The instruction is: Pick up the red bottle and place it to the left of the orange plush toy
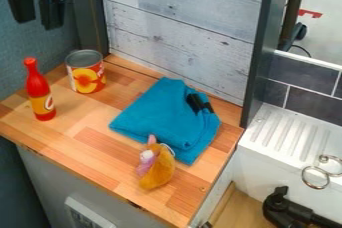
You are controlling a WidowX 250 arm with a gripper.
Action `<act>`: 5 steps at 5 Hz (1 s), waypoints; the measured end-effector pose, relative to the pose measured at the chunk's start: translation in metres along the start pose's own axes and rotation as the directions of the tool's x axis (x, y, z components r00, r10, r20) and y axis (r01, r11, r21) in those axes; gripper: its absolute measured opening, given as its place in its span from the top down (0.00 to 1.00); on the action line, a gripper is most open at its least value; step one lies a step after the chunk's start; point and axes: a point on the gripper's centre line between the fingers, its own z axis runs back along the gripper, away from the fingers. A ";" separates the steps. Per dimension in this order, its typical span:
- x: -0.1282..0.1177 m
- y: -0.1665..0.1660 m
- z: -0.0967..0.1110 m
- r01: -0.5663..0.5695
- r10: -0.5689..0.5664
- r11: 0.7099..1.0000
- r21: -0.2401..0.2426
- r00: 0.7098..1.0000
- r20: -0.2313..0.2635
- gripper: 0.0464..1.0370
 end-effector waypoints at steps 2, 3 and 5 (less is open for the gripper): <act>-0.001 0.007 -0.014 0.015 -0.014 1.000 0.018 0.998 -0.057 0.02; -0.006 0.014 -0.017 0.019 -0.015 0.997 0.077 0.998 -0.057 0.02; -0.017 0.036 -0.028 -0.023 0.028 0.992 0.123 0.999 -0.036 0.02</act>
